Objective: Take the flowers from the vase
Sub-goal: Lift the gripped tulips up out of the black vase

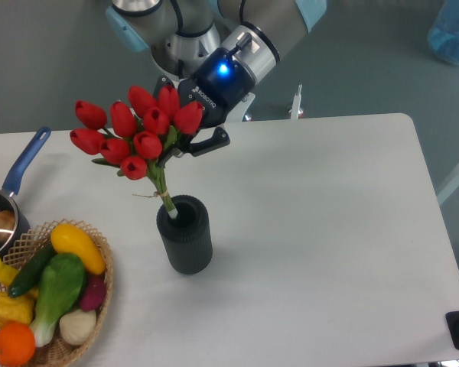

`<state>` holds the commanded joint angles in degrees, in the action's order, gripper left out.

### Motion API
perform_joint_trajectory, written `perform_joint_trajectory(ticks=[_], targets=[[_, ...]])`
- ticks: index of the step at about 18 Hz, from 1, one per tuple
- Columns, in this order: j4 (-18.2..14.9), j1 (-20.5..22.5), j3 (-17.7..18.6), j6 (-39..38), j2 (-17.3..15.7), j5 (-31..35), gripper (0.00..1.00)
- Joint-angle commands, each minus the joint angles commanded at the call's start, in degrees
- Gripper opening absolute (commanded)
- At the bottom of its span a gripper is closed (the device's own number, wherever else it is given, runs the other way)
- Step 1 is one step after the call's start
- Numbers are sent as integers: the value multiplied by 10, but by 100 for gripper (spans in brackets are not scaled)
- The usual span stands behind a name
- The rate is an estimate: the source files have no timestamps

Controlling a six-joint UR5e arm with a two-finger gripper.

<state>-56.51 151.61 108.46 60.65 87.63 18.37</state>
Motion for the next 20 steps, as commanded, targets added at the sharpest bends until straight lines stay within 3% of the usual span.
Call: perform_joint_trajectory(ticks=[4, 13, 20], targets=[[0, 11, -25, -18, 1, -22, 37], [1, 32, -41, -21, 2, -33, 37], [2, 82, -86, -15, 23, 1, 37]])
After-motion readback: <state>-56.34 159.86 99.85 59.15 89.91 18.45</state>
